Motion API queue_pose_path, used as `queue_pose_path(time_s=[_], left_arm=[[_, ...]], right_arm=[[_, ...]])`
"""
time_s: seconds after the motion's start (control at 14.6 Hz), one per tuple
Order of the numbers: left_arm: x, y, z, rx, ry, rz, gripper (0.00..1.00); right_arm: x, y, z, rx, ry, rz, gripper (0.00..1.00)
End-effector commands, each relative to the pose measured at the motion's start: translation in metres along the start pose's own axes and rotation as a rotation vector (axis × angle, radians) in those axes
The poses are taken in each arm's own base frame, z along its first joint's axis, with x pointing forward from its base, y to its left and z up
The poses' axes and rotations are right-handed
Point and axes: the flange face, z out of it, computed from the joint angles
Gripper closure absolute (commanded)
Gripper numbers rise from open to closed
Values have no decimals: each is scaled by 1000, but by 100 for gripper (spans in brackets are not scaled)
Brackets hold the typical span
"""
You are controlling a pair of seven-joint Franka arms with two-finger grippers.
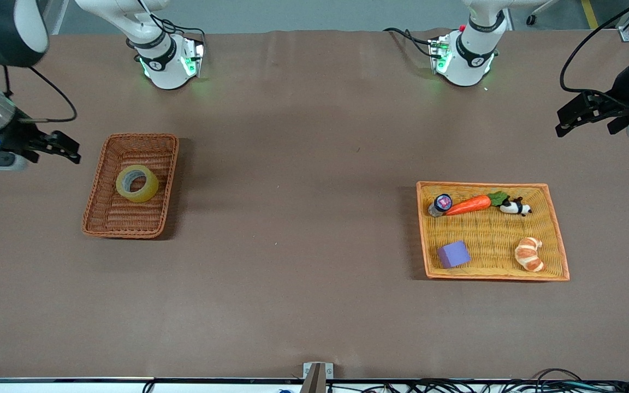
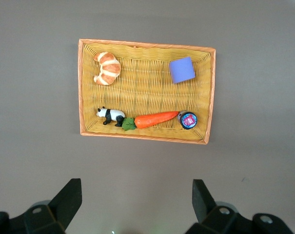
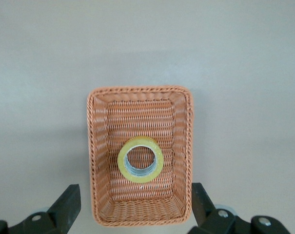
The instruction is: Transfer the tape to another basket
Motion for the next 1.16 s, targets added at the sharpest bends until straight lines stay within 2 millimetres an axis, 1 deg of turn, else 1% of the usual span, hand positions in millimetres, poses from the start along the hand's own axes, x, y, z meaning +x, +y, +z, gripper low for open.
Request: queue_pose_path(time_s=[0.0, 0.14, 0.2, 0.27, 0.41, 0.48, 0.61, 0.68, 0.75, 0.82, 0.89, 1.09], left_arm=[[3, -1, -4, -6, 7, 17, 0], [3, -1, -4, -6, 7, 17, 0], [3, -1, -4, -6, 7, 17, 0], [3, -1, -3, -6, 6, 17, 0], [3, -1, -4, -4, 7, 17, 0], [3, -1, -3, -4, 6, 17, 0], [3, -1, -4, -6, 7, 17, 0], [3, -1, -4, -5, 7, 19, 0], [3, -1, -3, -4, 6, 19, 0], [3, -1, -3, -4, 6, 19, 0], [3, -1, -3, -4, 6, 19, 0], [2, 2, -4, -4, 7, 23, 0]], right_arm=[[12, -5, -57, 11, -26, 24, 0], [14, -3, -90, 12, -23, 26, 0], [14, -3, -101, 10, -26, 27, 0], [20, -3, -107, 7, -41, 28, 0], [36, 0, -110, 4, -118, 35, 0], [39, -1, -113, 3, -123, 37, 0], [40, -1, -112, 50, -116, 35, 0], [43, 2, -98, 59, -123, 40, 0], [42, 4, -89, 61, -102, 43, 0], [35, 4, -91, 62, -76, 43, 0], [32, 2, -90, 62, -76, 39, 0], [32, 1, -91, 62, -80, 40, 0]])
